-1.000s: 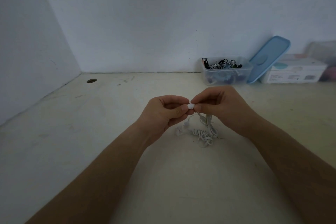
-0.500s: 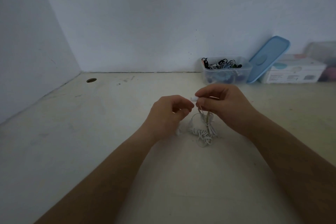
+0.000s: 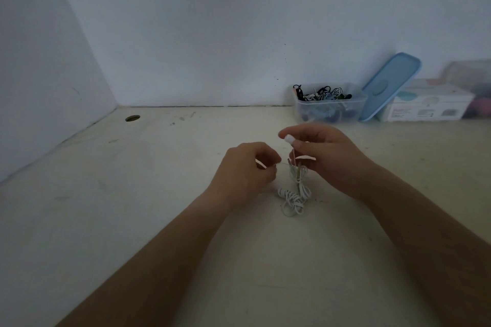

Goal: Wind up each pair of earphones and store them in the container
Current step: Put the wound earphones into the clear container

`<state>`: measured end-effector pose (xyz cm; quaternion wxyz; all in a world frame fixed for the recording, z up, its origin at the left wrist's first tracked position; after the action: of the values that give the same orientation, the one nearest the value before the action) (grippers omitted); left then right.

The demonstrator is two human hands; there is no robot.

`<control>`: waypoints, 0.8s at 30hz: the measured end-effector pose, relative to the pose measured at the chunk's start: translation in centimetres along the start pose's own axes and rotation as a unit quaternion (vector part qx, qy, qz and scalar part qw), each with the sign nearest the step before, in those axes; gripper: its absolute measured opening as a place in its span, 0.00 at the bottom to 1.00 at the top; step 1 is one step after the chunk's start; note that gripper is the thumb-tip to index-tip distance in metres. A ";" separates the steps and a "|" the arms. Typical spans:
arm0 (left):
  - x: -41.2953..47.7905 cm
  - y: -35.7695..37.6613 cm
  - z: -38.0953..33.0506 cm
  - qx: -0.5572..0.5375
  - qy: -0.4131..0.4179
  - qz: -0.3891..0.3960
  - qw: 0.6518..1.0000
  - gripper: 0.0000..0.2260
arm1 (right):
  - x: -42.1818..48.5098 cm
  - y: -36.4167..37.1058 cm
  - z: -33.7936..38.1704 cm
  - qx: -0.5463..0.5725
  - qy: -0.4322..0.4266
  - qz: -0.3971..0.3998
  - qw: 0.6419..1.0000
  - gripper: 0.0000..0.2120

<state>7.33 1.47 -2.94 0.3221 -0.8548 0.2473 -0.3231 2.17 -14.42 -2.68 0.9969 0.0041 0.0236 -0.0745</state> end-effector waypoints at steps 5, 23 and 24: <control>0.1 -0.3 0.1 -0.061 0.000 -0.048 0.997 0.07 | -0.3 -0.5 -0.2 -0.142 -0.009 -0.069 0.987 0.05; 0.2 -2.1 0.1 -0.130 -0.006 -0.083 0.988 0.09 | 0.1 1.3 -0.7 -0.177 -0.051 -0.096 0.978 0.02; 0.3 -2.9 0.6 -0.136 -0.014 -0.087 0.987 0.07 | 0.2 1.2 -0.7 -0.163 -0.050 -0.095 0.981 0.03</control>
<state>8.58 3.41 -1.13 0.1774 -0.9133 0.2092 -0.3010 2.47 -13.30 -3.33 0.9727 -0.1639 -0.0139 -0.1637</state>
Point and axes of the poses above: each hand's wrist, its own x-axis towards the middle knuckle, its own y-axis out of the palm, z = x × y, the point moved 4 cm from there along x, towards the middle knuckle, and after that the axes turned 11 degrees about y, right-handed, at the moved point
